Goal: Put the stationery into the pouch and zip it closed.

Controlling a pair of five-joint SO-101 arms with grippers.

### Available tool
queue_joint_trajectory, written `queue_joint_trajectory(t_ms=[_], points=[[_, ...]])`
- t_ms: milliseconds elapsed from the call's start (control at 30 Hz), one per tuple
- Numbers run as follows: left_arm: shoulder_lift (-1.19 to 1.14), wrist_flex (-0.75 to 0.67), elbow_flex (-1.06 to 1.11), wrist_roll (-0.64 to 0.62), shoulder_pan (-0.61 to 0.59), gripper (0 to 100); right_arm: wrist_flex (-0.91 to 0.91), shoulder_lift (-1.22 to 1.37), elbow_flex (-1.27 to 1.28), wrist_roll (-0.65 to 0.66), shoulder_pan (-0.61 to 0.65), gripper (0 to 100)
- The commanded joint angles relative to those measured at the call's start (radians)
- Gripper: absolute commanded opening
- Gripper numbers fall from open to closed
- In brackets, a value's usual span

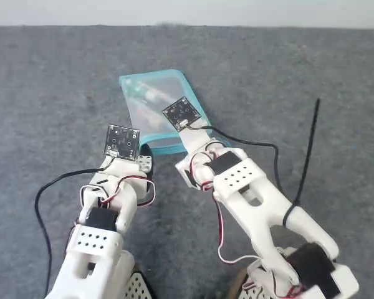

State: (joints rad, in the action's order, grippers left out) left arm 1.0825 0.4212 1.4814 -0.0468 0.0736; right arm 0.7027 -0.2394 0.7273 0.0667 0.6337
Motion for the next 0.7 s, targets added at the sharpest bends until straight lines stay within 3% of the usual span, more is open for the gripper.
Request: queue_joint_trajectory(t_ms=[0,100,267,467,667], points=[[0.021,-0.012,-0.038,0.005,-0.003,1,-0.033,-0.002,-0.009,-0.011,0.008,13.5],[0.021,-0.014,-0.038,0.005,-0.003,1,-0.001,-0.021,-0.028,-0.009,0.002,0.6],[0.021,-0.015,-0.038,0.005,-0.003,1,0.332,-0.157,-0.242,-0.009,-0.031,1.7],[0.021,-0.015,-0.038,0.005,0.0,1,0.67,-0.197,-0.555,0.008,0.019,0.9],[0.021,-0.015,-0.038,0.005,-0.003,1,0.771,-0.047,-0.608,0.011,0.154,1.3]])
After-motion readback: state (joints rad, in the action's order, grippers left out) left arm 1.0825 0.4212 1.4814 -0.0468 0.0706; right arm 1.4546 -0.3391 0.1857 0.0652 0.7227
